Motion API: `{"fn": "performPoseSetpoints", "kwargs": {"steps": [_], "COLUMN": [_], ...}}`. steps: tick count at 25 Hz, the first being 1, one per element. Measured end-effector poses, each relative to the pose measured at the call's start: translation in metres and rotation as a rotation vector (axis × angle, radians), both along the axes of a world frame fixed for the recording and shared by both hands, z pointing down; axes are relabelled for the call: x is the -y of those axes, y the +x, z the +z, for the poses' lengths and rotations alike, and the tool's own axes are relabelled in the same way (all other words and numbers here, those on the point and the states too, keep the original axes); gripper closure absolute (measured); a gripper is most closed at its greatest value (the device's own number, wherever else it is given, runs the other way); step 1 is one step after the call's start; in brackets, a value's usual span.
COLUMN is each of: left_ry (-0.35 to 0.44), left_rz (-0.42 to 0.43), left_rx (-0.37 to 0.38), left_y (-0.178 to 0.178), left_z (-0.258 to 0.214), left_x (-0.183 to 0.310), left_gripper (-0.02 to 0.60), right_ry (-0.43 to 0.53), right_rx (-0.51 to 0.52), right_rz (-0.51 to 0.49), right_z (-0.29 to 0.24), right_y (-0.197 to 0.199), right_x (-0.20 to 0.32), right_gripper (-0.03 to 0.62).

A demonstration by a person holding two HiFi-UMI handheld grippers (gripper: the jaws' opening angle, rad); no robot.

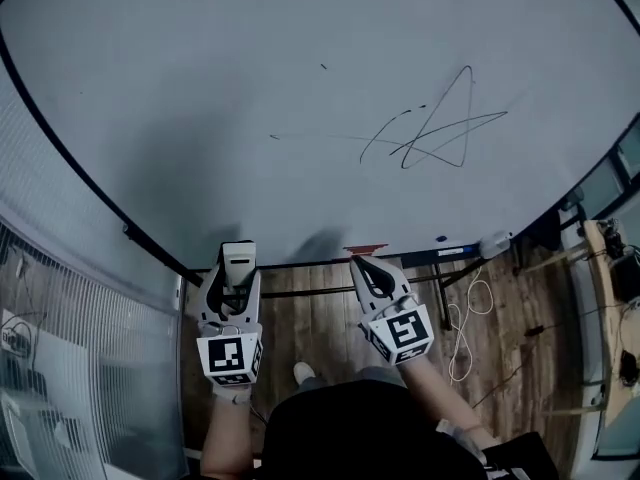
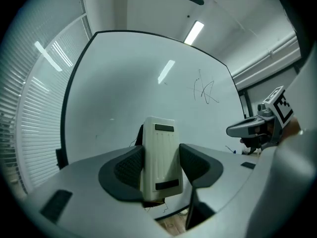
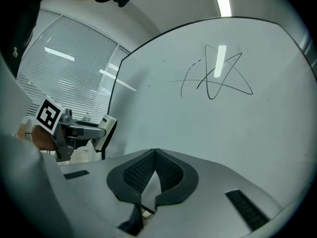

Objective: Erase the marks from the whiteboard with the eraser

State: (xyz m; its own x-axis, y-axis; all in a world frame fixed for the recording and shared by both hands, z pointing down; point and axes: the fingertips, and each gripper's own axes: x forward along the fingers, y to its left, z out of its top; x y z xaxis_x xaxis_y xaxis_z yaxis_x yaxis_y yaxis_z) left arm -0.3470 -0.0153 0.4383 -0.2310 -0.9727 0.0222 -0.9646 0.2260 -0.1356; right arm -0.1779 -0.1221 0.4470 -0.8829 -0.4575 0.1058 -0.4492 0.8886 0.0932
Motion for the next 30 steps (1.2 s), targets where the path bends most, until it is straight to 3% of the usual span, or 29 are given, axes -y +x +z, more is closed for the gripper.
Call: {"fn": "performPoseSetpoints", "kwargs": {"steps": [3,10,16,22,30], "left_ry": [0.047,0.17,0.221,0.234,0.254], "left_rz": [0.033,0.015,0.025,-0.028,-0.02], "left_rx": [0.042,0.143,0.203,0.189,0.155], "left_y": [-0.006,0.006,0.016,0.018,0.025], "left_z": [-0.029,-0.121,-0.169,-0.178,-0.176], "left_x": [0.027,0.073,0.105,0.113,0.124], "left_gripper": [0.336,0.336,0.336,0.336,0.336], "right_ry": [0.015,0.032,0.047,0.047,0.045], "right_rx": [0.01,0.003,0.044,0.06,0.059], "right_rz": [0.048,0.147,0.221,0.256,0.267], "right_z": [-0.012,-0.029,-0.048,-0.055,-0.054], "right_y": [-0.001,0.023,0.054,0.079,0.101], "right_x": [0.01,0.035,0.055,0.063,0.063], "right_gripper": [0.568,0.568,0.568,0.568,0.568]}}
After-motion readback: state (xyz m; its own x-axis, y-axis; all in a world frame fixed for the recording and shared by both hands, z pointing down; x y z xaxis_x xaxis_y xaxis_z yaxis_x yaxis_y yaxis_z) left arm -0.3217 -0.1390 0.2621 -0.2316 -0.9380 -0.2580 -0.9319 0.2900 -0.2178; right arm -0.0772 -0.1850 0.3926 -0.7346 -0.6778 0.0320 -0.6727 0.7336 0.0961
